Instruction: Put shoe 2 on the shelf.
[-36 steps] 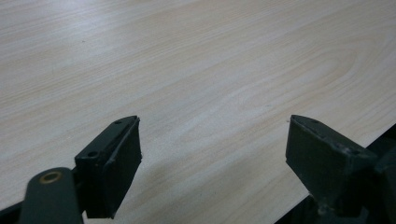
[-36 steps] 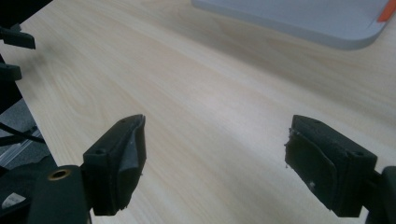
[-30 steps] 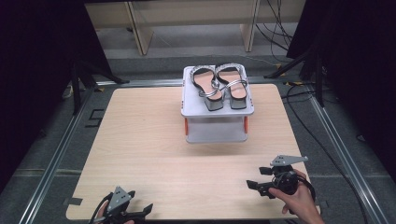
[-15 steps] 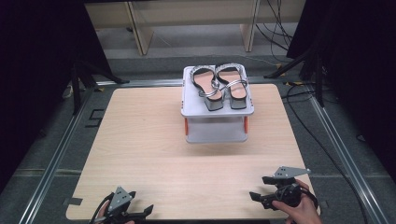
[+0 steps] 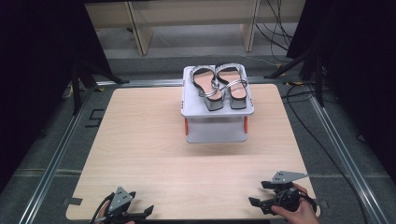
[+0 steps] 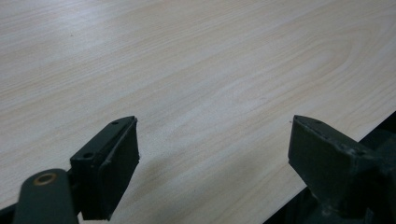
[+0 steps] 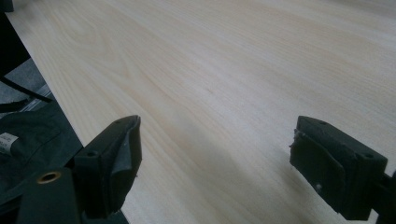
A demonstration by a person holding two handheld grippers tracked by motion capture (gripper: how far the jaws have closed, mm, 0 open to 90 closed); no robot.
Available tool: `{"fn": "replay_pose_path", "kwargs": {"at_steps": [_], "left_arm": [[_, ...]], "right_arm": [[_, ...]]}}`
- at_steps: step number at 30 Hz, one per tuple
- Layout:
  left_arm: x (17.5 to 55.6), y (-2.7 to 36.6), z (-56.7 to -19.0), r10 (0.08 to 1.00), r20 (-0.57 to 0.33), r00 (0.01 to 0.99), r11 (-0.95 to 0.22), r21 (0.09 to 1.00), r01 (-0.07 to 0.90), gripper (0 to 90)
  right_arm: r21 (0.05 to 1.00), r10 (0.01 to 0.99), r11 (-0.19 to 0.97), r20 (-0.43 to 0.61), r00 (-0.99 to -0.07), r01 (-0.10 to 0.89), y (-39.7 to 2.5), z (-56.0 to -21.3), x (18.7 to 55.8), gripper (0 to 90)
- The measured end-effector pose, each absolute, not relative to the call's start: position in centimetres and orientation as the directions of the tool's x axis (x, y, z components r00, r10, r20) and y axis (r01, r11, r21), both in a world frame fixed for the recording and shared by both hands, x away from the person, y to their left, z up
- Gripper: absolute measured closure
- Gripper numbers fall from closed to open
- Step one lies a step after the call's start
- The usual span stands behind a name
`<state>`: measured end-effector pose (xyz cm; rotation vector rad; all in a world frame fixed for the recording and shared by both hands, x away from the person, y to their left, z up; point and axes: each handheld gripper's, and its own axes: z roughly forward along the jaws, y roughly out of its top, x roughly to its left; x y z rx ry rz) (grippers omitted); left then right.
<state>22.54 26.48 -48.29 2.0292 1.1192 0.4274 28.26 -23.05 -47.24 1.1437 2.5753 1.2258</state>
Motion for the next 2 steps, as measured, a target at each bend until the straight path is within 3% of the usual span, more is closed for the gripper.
{"fn": "replay_pose_path", "kwargs": {"at_steps": [2], "left_arm": [[22.55, 26.50, -48.27, 0.826, -0.068, 0.560, -0.324, 0.754, 0.571, 16.0]], "right_arm": [[0.692, 0.652, 0.408, 0.236, -0.720, 0.596, -23.02, -47.30, 28.27, 16.8]]}}
